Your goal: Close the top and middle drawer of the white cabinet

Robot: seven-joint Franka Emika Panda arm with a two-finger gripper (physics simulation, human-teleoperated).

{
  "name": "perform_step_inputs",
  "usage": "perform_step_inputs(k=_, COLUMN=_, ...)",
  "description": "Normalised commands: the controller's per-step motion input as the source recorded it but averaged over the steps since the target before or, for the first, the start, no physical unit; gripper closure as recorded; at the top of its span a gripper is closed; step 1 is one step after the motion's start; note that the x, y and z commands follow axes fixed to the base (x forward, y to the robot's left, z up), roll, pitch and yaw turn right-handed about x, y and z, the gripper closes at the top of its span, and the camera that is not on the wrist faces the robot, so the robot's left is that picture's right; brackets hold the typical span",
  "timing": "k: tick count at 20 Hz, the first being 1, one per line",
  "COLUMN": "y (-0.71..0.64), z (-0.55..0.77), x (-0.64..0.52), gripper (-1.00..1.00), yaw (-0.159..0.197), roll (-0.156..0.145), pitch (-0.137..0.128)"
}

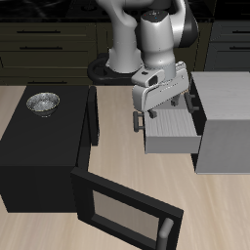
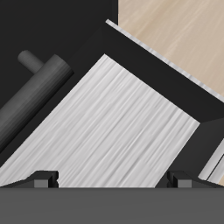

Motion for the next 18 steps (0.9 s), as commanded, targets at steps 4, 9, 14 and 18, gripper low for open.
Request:
perform_step_inputs(k=4, y=-0.37, z=0.12, x=0.02, gripper=-1.00, yaw=-0.001, roll=-0.053, pitch=0.031)
perform_step_inputs(k=9, y=-0.42, z=0.11, x=0.02, gripper=-1.00, yaw=0.008, roll=-0.060, pitch=-0.010)
perform_step_inputs(k=14, y=-0.35, z=0.00, x=0.02, gripper=-1.00, yaw=0.016, roll=-0.055, pitch=0.004)
perform_step_inputs(k=18, y=-0.44, z=-0.05, x=0.06, gripper=-1.00, yaw=0.010, roll=-0.064, pitch=0.008)
